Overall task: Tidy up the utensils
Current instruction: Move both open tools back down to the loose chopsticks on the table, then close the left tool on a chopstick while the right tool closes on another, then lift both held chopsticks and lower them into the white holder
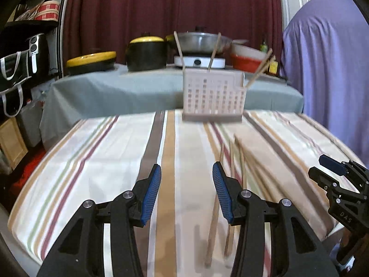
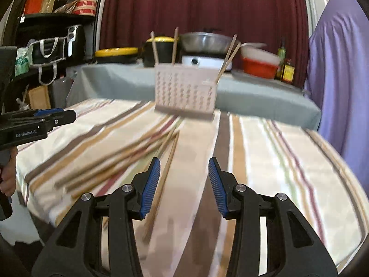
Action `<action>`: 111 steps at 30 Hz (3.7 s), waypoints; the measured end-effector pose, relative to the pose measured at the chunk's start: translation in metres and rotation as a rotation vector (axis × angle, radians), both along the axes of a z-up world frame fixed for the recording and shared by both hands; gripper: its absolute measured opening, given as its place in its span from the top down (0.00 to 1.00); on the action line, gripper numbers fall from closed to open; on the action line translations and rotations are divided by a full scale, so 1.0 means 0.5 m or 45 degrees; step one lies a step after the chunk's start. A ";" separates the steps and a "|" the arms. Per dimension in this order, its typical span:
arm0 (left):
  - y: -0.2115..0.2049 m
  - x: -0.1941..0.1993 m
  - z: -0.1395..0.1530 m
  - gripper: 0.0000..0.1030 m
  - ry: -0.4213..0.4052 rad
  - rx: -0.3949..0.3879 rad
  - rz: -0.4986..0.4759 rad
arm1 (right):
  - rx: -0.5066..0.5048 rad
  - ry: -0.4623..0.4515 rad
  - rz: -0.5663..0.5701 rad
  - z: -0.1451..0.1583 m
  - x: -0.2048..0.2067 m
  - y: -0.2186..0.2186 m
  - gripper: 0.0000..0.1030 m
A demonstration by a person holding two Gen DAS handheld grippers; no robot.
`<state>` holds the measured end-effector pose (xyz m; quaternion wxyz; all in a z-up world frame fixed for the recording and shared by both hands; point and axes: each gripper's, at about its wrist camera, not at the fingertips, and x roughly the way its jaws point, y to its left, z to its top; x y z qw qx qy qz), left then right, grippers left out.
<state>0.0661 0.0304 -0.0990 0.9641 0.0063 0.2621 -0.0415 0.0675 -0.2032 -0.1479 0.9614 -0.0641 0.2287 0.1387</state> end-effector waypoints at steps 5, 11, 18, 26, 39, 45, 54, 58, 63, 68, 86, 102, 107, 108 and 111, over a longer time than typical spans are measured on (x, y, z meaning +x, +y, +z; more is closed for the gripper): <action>0.009 -0.038 -0.040 0.55 0.039 -0.035 0.024 | -0.032 0.064 0.045 -0.043 -0.025 0.017 0.61; -0.001 -0.064 -0.064 0.55 0.069 -0.034 0.001 | -0.039 0.121 0.069 -0.061 -0.030 0.024 0.69; -0.002 -0.078 -0.091 0.55 0.111 -0.021 -0.040 | -0.057 0.173 0.073 -0.074 -0.030 0.025 0.76; -0.007 -0.081 -0.112 0.65 0.144 -0.009 -0.068 | -0.050 0.186 0.065 -0.074 -0.028 0.015 0.83; -0.022 -0.087 -0.114 0.91 0.147 0.014 -0.116 | -0.057 0.192 0.073 -0.077 -0.037 0.015 0.83; -0.024 -0.088 -0.108 0.93 0.131 0.019 -0.110 | -0.045 0.189 0.064 -0.070 -0.043 0.008 0.92; -0.024 -0.098 -0.067 0.93 0.045 0.032 -0.100 | -0.048 0.104 0.029 -0.033 -0.054 -0.001 0.93; -0.024 -0.102 -0.039 0.93 -0.008 0.032 -0.095 | -0.071 0.018 0.019 0.003 -0.062 -0.003 0.94; -0.020 -0.108 0.007 0.93 -0.085 0.027 -0.083 | -0.047 -0.061 0.010 0.055 -0.062 -0.012 0.94; -0.012 -0.113 0.053 0.93 -0.161 0.020 -0.067 | -0.006 -0.120 0.004 0.102 -0.059 -0.027 0.94; 0.024 -0.097 0.198 0.93 -0.320 -0.072 0.015 | 0.104 -0.292 -0.018 0.245 -0.036 -0.073 0.94; 0.024 -0.059 0.257 0.93 -0.366 -0.091 0.015 | 0.096 -0.266 0.000 0.277 0.026 -0.058 0.94; 0.024 -0.033 0.274 0.93 -0.393 -0.096 0.015 | 0.107 -0.275 0.000 0.299 0.055 -0.058 0.94; 0.025 -0.025 0.280 0.93 -0.401 -0.102 0.012 | 0.115 -0.277 0.001 0.305 0.063 -0.060 0.94; 0.025 -0.002 0.296 0.93 -0.432 -0.099 0.008 | 0.141 -0.292 0.004 0.329 0.089 -0.065 0.94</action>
